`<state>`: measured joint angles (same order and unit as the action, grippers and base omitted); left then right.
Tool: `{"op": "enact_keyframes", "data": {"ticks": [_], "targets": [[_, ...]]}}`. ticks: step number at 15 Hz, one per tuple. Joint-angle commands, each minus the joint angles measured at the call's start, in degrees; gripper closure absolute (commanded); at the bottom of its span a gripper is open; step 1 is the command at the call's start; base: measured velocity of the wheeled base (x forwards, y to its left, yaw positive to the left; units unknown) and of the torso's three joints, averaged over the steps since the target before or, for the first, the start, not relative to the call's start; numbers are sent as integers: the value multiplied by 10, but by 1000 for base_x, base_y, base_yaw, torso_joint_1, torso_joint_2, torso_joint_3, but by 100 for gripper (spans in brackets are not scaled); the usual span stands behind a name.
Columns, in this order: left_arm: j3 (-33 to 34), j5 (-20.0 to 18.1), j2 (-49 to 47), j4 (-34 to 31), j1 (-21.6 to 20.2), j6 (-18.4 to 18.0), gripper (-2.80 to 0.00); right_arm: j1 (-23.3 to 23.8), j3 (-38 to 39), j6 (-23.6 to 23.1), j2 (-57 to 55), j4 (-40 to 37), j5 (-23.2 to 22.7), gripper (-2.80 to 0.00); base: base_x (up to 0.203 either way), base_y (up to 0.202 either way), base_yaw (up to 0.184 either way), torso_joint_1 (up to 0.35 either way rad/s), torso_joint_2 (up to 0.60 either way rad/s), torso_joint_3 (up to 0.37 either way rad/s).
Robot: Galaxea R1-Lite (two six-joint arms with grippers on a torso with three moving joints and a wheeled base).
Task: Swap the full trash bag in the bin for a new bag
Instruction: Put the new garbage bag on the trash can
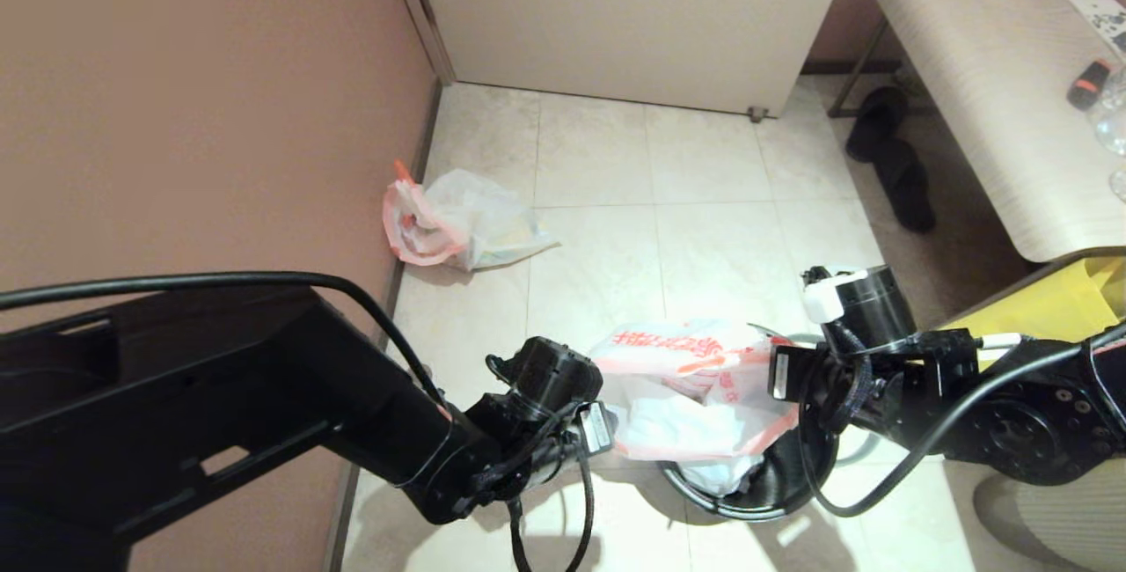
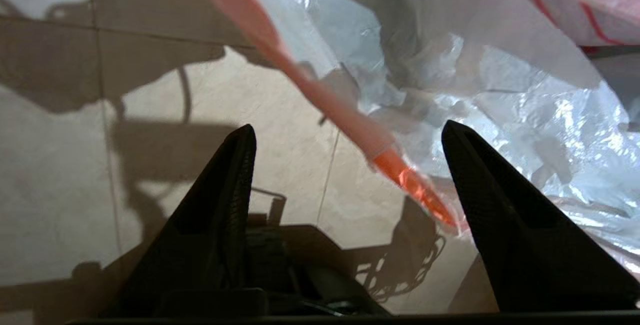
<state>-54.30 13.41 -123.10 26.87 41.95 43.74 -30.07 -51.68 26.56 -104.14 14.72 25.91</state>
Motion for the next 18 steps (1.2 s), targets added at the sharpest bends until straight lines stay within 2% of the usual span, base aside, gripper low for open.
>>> {"op": "enact_keyframes", "data": {"ticks": [1,3,5,6,8,13,15,18], "targets": [[-2,3,-27,20,-1,0,-280,-3,1,2,17,0,1,0,0,0,0,0,0,0],[-10,3,-47,27,0,-9,-280,-5,2,2,26,-1,1,0,0,0,0,0,0,0],[-45,2,-77,23,0,-25,-280,-4,2,2,34,0,-1,0,0,0,0,0,0,0],[-69,1,-92,20,0,-34,0,-5,3,2,37,0,-6,0,0,0,0,0,0,0],[-102,0,-117,6,3,-42,0,-4,4,2,51,-1,-16,0,0,0,0,0,0,0],[-102,11,-116,10,-1,-44,0,10,25,3,62,-2,-24,0,0,0,0,0,0,0],[-99,38,-93,12,-3,-44,0,28,61,3,56,-1,-27,0,0,0,0,0,0,0],[-87,39,-88,11,4,-45,0,77,109,3,19,1,-34,0,0,0,0,0,0,0]]}}
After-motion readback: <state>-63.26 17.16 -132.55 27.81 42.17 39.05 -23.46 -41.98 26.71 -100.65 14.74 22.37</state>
